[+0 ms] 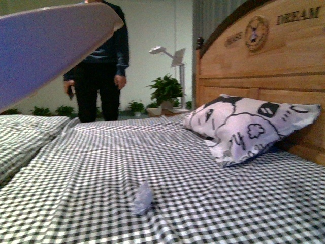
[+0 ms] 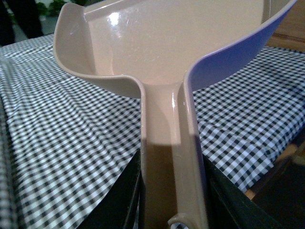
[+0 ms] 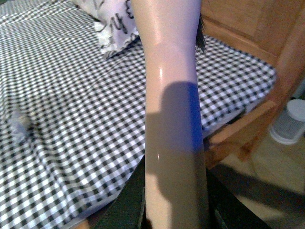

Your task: Clean up trash

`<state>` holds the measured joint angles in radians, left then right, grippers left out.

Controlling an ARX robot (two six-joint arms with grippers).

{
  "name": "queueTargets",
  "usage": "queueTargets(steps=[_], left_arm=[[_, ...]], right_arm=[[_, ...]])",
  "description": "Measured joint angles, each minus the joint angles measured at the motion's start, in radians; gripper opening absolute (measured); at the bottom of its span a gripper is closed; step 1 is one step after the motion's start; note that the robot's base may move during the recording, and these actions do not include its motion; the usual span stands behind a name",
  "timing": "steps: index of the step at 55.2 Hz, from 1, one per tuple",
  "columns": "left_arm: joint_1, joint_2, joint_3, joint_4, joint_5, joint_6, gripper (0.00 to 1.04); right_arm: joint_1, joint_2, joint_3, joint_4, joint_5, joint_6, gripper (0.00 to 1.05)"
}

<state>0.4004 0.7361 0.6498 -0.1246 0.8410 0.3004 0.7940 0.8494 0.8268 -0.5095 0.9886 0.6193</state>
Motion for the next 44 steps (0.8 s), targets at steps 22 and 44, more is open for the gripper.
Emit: queueTargets(steps=[22, 44], left_arm=[[-0.002, 0.000, 0.000, 0.000, 0.003, 0.000, 0.29], [-0.002, 0.068, 0.101, -0.286, -0.010, 0.042, 0.29]], right_arm=[[-0.001, 0.000, 0.000, 0.000, 0.001, -0.005, 0.20], [-0.001, 0.000, 0.000, 0.000, 0.000, -0.005, 0.20]])
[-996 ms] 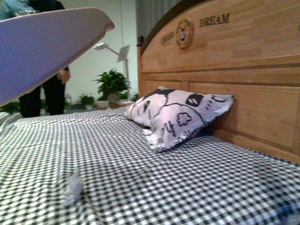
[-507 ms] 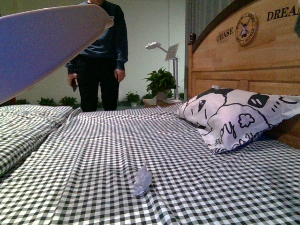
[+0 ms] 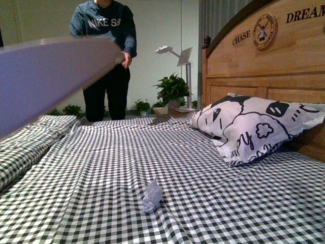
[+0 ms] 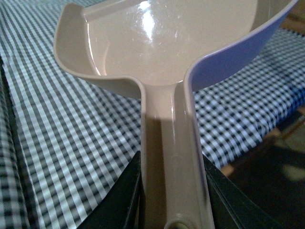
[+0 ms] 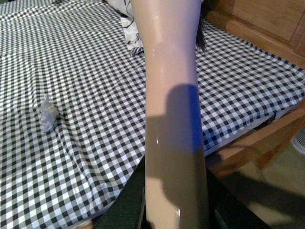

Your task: Clean up trash

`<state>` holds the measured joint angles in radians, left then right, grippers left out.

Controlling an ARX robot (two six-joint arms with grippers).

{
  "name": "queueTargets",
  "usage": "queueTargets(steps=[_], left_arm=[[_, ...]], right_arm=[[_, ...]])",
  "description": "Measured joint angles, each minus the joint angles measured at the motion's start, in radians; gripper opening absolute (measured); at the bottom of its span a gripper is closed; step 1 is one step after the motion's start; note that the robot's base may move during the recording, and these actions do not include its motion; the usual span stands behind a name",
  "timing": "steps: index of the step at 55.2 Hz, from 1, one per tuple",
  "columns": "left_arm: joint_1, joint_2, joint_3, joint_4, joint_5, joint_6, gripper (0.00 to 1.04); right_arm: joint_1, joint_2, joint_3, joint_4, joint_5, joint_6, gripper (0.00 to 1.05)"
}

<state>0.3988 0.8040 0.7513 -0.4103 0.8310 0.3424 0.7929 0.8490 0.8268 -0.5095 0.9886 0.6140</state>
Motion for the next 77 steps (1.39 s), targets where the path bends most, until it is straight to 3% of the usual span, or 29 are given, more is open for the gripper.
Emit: queueTargets(steps=[6, 16, 34, 62, 77], left_arm=[[0.002, 0.072, 0.012, -0.019, -0.010, 0.029, 0.29], [0.014, 0.194, 0.051, 0.111, -0.025, 0.096, 0.29], [0.016, 0.432, 0.105, 0.237, 0.063, 0.288, 0.29], [-0.023, 0.692, 0.187, 0.117, 0.086, 0.705, 0.29], [-0.033, 0.816, 0.198, 0.162, 0.052, 0.866, 0.29]], right_arm=[[0.000, 0.000, 0.000, 0.000, 0.000, 0.000, 0.20], [0.000, 0.000, 0.000, 0.000, 0.000, 0.000, 0.20], [0.000, 0.000, 0.000, 0.000, 0.000, 0.000, 0.20], [0.000, 0.000, 0.000, 0.000, -0.001, 0.000, 0.20], [0.000, 0.000, 0.000, 0.000, 0.000, 0.000, 0.20]])
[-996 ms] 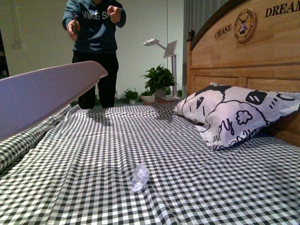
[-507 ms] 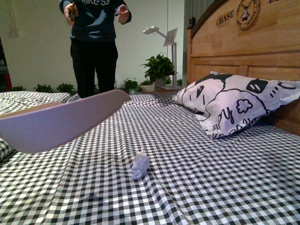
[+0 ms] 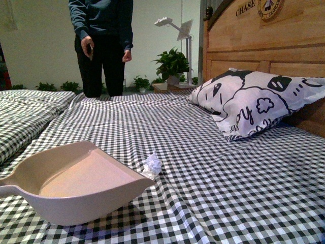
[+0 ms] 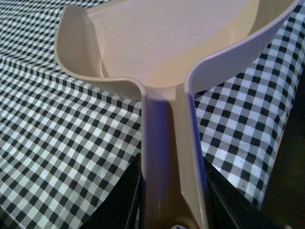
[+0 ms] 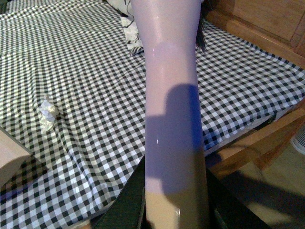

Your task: Clean up trash

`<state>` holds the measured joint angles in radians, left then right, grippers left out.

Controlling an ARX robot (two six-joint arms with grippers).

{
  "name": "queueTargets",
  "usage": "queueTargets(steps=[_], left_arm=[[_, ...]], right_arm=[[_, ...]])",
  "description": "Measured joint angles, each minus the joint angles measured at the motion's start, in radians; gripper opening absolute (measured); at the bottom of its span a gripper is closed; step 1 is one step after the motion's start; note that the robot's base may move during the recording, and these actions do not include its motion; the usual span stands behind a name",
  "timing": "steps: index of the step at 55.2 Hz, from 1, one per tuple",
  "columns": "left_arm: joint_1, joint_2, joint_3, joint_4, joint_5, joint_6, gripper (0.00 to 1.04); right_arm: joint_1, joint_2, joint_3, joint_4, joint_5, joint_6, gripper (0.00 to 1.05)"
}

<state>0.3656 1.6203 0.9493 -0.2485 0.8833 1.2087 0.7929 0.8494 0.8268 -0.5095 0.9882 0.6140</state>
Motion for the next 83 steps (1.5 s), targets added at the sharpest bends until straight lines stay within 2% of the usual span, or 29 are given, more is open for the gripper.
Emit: queueTargets(steps=[19, 47, 83], left_arm=[[-0.024, 0.121, 0.072, 0.083, -0.047, 0.038, 0.29], [-0.072, 0.200, 0.146, 0.069, -0.082, 0.056, 0.29], [-0.076, 0.240, 0.163, 0.067, -0.111, 0.066, 0.29]], right_arm=[[0.000, 0.000, 0.000, 0.000, 0.000, 0.000, 0.20], [0.000, 0.000, 0.000, 0.000, 0.000, 0.000, 0.20], [0.000, 0.000, 0.000, 0.000, 0.000, 0.000, 0.20]])
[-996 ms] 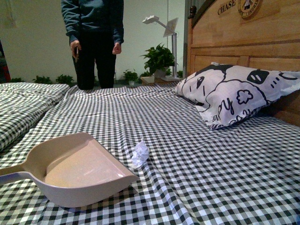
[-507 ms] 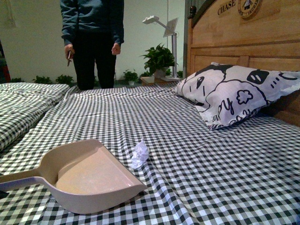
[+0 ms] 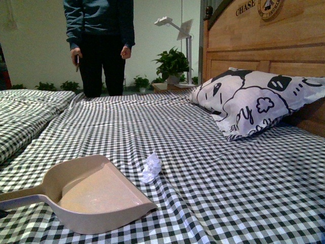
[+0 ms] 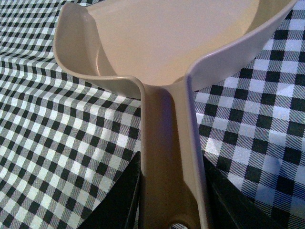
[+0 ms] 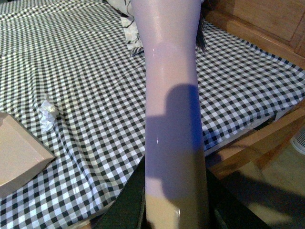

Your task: Clean up trash

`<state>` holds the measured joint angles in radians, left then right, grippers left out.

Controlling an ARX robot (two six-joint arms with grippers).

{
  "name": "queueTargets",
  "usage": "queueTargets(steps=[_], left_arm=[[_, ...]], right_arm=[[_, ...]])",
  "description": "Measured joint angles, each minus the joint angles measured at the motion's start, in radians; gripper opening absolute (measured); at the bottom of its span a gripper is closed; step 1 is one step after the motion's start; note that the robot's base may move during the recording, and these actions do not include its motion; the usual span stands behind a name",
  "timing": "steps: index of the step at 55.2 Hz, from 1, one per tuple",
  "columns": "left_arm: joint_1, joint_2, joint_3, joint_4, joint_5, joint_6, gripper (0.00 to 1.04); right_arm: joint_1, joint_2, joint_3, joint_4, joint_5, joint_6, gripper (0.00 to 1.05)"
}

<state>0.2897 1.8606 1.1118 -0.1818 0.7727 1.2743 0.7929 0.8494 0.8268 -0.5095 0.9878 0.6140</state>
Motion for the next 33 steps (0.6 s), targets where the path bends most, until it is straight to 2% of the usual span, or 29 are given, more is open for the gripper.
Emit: queueTargets(steps=[29, 31, 33], left_arm=[[0.000, 0.000, 0.000, 0.000, -0.002, 0.001, 0.29], [0.000, 0.000, 0.000, 0.000, -0.002, 0.001, 0.29], [0.000, 0.000, 0.000, 0.000, -0.002, 0.001, 0.29]], right_arm=[[0.000, 0.000, 0.000, 0.000, 0.000, 0.000, 0.20], [0.000, 0.007, 0.005, -0.019, 0.027, -0.005, 0.20], [-0.008, 0.030, 0.021, -0.064, 0.100, -0.023, 0.20]])
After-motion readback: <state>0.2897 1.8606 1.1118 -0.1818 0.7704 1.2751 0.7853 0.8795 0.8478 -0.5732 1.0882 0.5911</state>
